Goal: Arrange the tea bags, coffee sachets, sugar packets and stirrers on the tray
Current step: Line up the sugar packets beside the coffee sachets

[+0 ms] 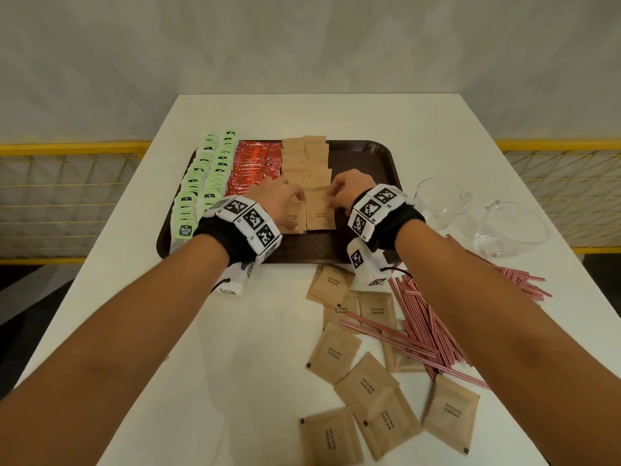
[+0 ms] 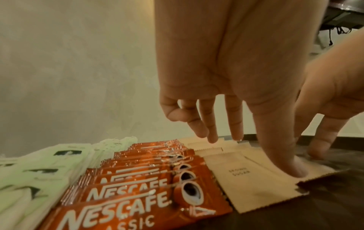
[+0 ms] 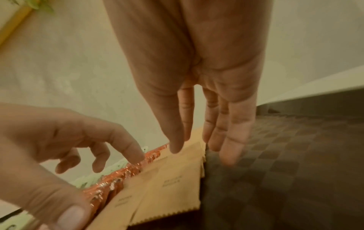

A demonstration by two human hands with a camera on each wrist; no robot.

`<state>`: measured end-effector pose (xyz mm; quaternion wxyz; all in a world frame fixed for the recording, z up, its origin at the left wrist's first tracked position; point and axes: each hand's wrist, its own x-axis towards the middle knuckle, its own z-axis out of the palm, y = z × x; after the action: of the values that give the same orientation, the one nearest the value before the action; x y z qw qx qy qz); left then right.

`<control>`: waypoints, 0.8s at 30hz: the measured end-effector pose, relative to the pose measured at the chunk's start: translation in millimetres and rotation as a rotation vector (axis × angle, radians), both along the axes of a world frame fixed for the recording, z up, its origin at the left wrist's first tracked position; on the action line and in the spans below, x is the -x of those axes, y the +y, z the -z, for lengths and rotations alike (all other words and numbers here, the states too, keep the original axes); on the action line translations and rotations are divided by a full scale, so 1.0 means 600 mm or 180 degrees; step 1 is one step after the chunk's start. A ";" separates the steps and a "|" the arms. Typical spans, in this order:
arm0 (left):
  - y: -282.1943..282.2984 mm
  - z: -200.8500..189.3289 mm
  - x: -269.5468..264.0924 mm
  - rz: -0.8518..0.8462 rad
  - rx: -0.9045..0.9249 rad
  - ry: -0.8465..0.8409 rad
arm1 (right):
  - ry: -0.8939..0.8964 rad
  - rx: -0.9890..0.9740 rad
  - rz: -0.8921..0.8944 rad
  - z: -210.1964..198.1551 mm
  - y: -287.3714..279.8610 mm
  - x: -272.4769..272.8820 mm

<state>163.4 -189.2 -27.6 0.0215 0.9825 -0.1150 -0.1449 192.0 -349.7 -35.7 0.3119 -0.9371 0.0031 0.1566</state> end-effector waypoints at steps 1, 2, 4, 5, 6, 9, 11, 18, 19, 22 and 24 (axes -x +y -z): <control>0.001 -0.006 0.007 -0.0017 0.0115 -0.0040 | -0.0063 -0.0021 -0.0036 -0.007 -0.003 0.008; 0.001 -0.012 0.016 -0.0027 0.0264 -0.0080 | -0.0132 -0.0079 -0.0057 -0.015 -0.007 0.017; -0.001 -0.025 0.042 0.0018 0.0663 -0.0104 | -0.0209 -0.0219 -0.0076 -0.032 -0.017 0.042; -0.003 -0.030 0.058 0.0067 0.0872 -0.0060 | -0.0180 -0.0272 -0.0105 -0.039 -0.023 0.058; -0.007 -0.033 0.074 0.0126 0.1035 0.0026 | -0.0105 -0.0296 -0.0177 -0.046 -0.028 0.074; -0.020 -0.030 0.120 0.0302 0.1149 0.0480 | 0.0211 -0.0205 -0.0474 -0.055 -0.039 0.122; -0.029 -0.019 0.137 0.0293 0.1074 0.0681 | 0.0318 -0.0046 -0.0544 -0.053 -0.042 0.149; -0.057 0.015 0.175 0.0091 0.0522 0.0778 | 0.0443 0.0937 -0.0831 -0.024 -0.026 0.207; -0.058 0.018 0.179 0.0098 0.0472 0.0811 | 0.0438 0.1031 -0.0905 -0.020 -0.022 0.212; -0.050 0.024 0.189 0.0057 0.0559 0.0752 | 0.0365 0.1214 -0.1098 -0.012 -0.016 0.220; -0.042 0.026 0.194 -0.0067 0.0745 0.0752 | 0.0344 0.1270 -0.1203 -0.008 -0.014 0.223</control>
<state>47.1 -214.6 -43.1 0.1507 0.9505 -0.1175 -0.2448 58.1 -358.1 -31.1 0.0859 -0.9543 -0.1243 0.2580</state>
